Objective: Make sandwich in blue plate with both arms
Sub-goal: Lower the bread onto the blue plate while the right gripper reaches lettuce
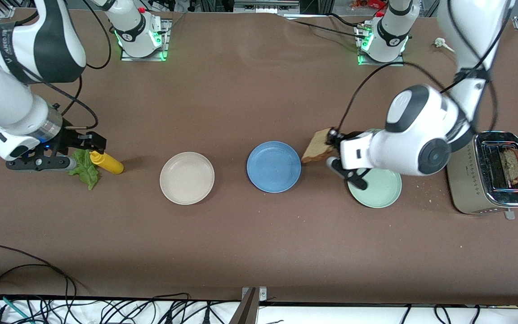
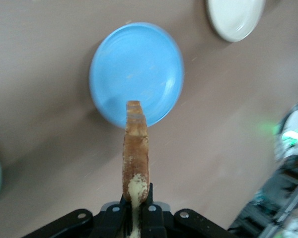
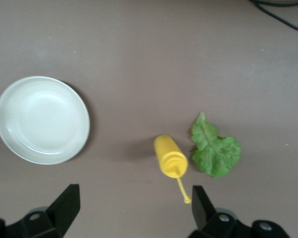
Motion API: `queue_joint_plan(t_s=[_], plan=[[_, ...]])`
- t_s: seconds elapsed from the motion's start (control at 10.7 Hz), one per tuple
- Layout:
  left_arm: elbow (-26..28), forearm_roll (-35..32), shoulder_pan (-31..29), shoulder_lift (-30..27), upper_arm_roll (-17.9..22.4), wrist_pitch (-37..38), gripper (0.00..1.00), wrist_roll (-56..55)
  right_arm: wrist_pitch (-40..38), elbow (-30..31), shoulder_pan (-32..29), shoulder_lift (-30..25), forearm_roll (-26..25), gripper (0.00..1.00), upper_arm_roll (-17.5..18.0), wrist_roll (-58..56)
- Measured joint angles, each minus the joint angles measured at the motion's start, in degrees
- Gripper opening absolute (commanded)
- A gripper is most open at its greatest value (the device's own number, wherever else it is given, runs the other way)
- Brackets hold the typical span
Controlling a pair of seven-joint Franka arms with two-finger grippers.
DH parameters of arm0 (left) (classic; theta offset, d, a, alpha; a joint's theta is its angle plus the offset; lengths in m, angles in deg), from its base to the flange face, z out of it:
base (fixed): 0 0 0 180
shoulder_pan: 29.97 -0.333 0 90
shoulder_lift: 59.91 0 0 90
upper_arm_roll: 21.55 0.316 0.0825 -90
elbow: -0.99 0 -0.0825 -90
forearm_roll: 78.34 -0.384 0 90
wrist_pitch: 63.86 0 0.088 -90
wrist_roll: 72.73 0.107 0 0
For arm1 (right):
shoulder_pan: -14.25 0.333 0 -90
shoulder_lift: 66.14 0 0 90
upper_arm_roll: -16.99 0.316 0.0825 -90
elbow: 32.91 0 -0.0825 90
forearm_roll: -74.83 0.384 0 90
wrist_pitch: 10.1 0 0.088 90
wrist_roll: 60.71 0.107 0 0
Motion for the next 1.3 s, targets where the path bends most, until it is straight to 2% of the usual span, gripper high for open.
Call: queue_joint_plan(t_s=[0.19, 0.56, 0.65, 0.75, 1.02, 1.3], plan=[[0.0, 11.8, 0.3, 6.0, 0.1, -6.3, 0.00, 0.6, -0.2, 0.2, -1.4, 1.3, 0.0, 1.00, -3.4, -8.8], [0.0, 18.5, 3.8, 15.0, 0.0, -17.5, 0.00, 6.5, 4.1, 0.8, -2.9, 7.1, 0.0, 1.00, -10.2, -23.1], [0.0, 18.8, 4.6, 16.2, 0.0, -19.0, 0.09, 8.1, 5.1, 0.9, -4.0, 8.9, 0.0, 1.00, -10.7, -25.7], [-0.1, 18.8, 4.8, 17.1, 0.0, -19.9, 0.99, 9.3, 5.6, 1.0, -5.3, 10.7, 0.1, 1.00, -10.8, -27.4], [0.0, 18.8, 4.7, 18.6, 0.6, -20.5, 1.00, 11.1, 6.0, 3.1, -6.2, 13.9, 0.2, 1.00, -10.8, -28.7], [-0.2, 14.5, 3.9, 18.7, 1.1, -20.5, 1.00, 11.8, 7.6, 4.3, -7.1, 17.1, 0.2, 1.00, -10.8, -31.1]])
